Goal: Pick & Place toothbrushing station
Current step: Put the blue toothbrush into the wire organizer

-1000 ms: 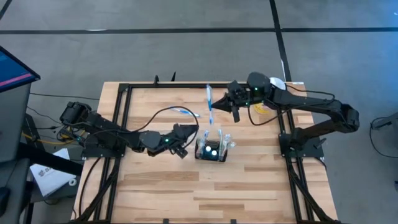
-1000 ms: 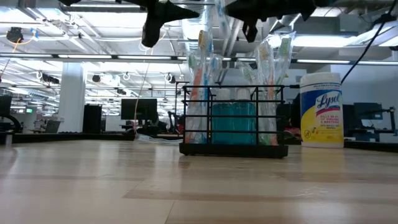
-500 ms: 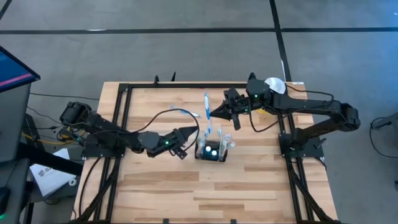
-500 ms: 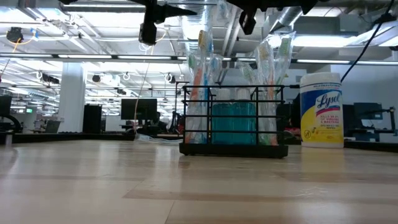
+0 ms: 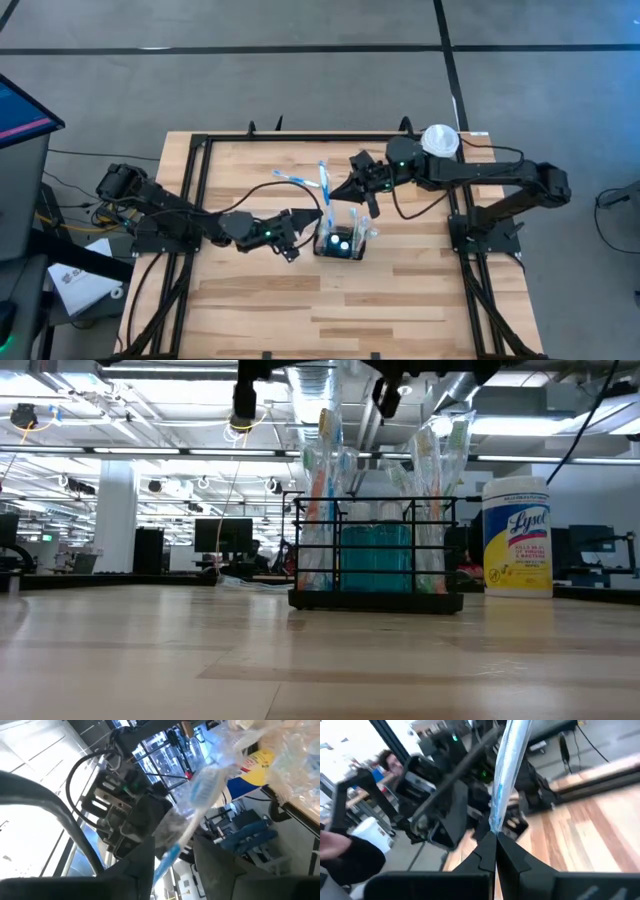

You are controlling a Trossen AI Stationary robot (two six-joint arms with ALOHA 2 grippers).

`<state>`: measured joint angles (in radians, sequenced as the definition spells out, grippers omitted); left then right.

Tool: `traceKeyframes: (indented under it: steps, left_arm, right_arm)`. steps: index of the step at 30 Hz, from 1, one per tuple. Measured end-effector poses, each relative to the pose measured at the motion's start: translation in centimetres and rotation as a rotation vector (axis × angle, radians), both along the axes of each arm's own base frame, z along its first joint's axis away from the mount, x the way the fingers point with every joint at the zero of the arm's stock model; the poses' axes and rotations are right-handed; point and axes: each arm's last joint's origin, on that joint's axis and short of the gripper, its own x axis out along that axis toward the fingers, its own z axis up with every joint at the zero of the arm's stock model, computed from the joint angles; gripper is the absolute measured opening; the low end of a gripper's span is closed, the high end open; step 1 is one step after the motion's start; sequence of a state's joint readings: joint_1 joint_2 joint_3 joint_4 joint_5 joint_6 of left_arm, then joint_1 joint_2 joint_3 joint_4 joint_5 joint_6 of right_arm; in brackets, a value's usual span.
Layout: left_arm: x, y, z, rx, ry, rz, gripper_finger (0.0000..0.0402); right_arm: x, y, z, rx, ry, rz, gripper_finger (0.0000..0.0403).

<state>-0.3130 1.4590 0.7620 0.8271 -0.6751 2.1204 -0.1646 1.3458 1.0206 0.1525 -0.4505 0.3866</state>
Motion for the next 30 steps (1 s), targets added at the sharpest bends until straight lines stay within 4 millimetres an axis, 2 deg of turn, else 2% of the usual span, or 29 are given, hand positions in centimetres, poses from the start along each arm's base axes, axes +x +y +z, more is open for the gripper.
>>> traceKeyframes:
  steps: [11,18,30]
  left_arm:
    - [0.1,0.0,0.0,-0.002,-0.007,-0.042,0.0094]
    - [0.1,-0.3,0.0,-0.053,-0.026,-0.134,0.0092]
    - [0.4,0.6,-0.2,-0.048,-0.001,-0.113,0.0092]
  right_arm:
    - [1.2,0.1,-0.6,0.024,-0.032,0.044,0.0]
    - [1.3,0.2,-0.3,0.025,-0.067,0.054,0.0]
    - [1.3,1.0,-0.3,0.027,-0.062,0.078,0.0]
